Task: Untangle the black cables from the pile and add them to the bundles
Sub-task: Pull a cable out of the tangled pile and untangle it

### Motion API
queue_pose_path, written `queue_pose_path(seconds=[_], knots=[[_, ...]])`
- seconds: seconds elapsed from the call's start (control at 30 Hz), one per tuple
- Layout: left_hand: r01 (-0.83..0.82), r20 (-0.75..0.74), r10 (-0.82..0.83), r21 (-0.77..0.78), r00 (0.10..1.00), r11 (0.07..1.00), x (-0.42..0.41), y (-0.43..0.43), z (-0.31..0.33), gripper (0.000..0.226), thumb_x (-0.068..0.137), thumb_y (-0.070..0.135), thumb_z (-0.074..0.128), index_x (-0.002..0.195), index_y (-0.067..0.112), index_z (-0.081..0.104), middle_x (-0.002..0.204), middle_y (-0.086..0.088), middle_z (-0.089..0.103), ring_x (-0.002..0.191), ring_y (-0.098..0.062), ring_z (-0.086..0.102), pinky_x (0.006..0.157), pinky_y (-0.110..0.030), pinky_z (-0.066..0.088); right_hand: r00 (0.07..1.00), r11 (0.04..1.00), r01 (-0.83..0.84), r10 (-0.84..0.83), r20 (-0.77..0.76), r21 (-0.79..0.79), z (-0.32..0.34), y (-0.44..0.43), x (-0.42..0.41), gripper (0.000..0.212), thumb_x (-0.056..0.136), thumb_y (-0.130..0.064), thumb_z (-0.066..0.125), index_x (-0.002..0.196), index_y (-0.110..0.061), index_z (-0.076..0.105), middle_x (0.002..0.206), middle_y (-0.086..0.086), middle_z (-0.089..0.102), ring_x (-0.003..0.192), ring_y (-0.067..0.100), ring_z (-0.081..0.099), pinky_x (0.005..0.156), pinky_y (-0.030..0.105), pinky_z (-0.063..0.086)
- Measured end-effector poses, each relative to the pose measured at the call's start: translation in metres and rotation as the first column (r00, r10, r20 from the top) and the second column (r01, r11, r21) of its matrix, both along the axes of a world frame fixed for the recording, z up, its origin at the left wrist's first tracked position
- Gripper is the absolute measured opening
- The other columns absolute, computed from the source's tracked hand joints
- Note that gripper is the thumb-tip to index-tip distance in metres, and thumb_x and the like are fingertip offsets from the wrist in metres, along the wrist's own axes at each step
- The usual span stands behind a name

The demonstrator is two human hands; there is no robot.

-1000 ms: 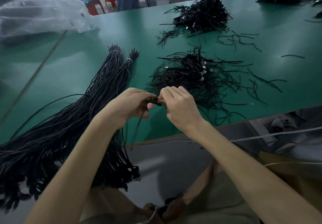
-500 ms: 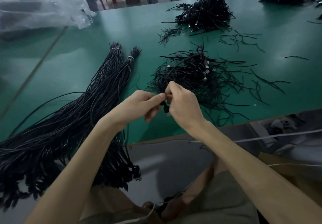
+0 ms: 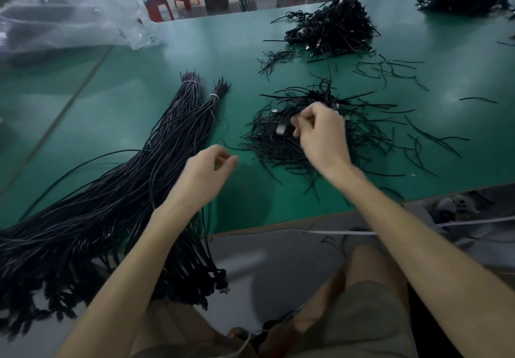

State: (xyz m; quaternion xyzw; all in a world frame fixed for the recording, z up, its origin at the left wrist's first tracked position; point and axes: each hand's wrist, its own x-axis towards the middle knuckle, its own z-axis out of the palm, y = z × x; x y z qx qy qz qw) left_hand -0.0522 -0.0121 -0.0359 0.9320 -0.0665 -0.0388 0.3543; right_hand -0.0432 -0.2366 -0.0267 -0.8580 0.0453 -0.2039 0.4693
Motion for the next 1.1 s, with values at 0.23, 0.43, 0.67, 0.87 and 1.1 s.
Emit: queue_pose_path(seconds=[0.23, 0.43, 0.67, 0.87, 1.1], knots=[[-0.272, 0.225, 0.171, 0.569, 0.959, 0.776, 0.000, 0.036, -0.014, 0.044, 0.099, 0.028, 0.067, 0.125, -0.001, 0.047, 0.131, -0.026, 0.044, 0.120, -0.042, 0.043, 0.089, -0.047, 0.047, 0.949, 0.960, 0.117, -0.032, -0.314, 0.255, 0.011, -0.048, 0.047, 0.045, 0.105, -0.018, 0.059, 0.143, 0.003, 0.046, 0.103, 0.012, 0.074, 0.071, 0.022, 0.068, 0.069, 0.034, 0.058], [-0.301, 0.216, 0.215, 0.550, 0.952, 0.779, 0.011, 0.040, -0.006, 0.037, 0.099, 0.028, 0.069, 0.114, 0.000, 0.049, 0.124, -0.027, 0.050, 0.095, -0.047, 0.061, 0.067, -0.044, 0.037, 0.980, 0.983, 0.012, 0.024, -0.200, 0.181, -0.008, -0.036, 0.034, 0.036, 0.105, -0.012, 0.053, 0.140, -0.004, 0.050, 0.095, 0.002, 0.073, 0.063, 0.013, 0.068, 0.056, 0.021, 0.049], [-0.323, 0.334, 0.149, 0.560, 0.931, 0.763, 0.009, 0.036, -0.008, 0.017, 0.105, 0.017, 0.057, 0.103, 0.001, 0.052, 0.110, -0.021, 0.053, 0.085, -0.045, 0.060, 0.065, -0.045, 0.034, 0.898, 0.937, -0.300, 0.341, -0.277, 0.181, -0.028, 0.021, -0.003, 0.014, 0.104, -0.018, 0.056, 0.109, -0.009, 0.066, 0.088, 0.002, 0.076, 0.062, 0.012, 0.069, 0.052, 0.020, 0.046], [-0.326, 0.318, 0.209, 0.378, 0.925, 0.867, 0.008, 0.038, -0.016, 0.018, 0.100, 0.025, 0.063, 0.101, 0.007, 0.060, 0.109, -0.012, 0.055, 0.078, -0.030, 0.053, 0.070, -0.041, 0.038, 0.711, 0.812, -0.545, 0.580, -0.398, 0.209, -0.041, 0.097, -0.019, 0.021, 0.103, -0.022, 0.059, 0.108, -0.003, 0.067, 0.092, 0.008, 0.078, 0.056, 0.006, 0.066, 0.042, 0.018, 0.043], [-0.283, 0.190, 0.256, 0.131, 0.948, 0.950, 0.016, 0.057, -0.014, 0.009, 0.093, 0.024, 0.072, 0.093, 0.016, 0.069, 0.090, -0.001, 0.068, 0.088, -0.023, 0.065, 0.081, -0.039, 0.052, 0.724, 0.829, -0.542, 0.545, -0.422, 0.140, -0.039, 0.137, -0.023, 0.027, 0.102, -0.027, 0.062, 0.091, -0.002, 0.066, 0.079, 0.010, 0.076, 0.048, 0.012, 0.061, 0.056, 0.027, 0.047]])
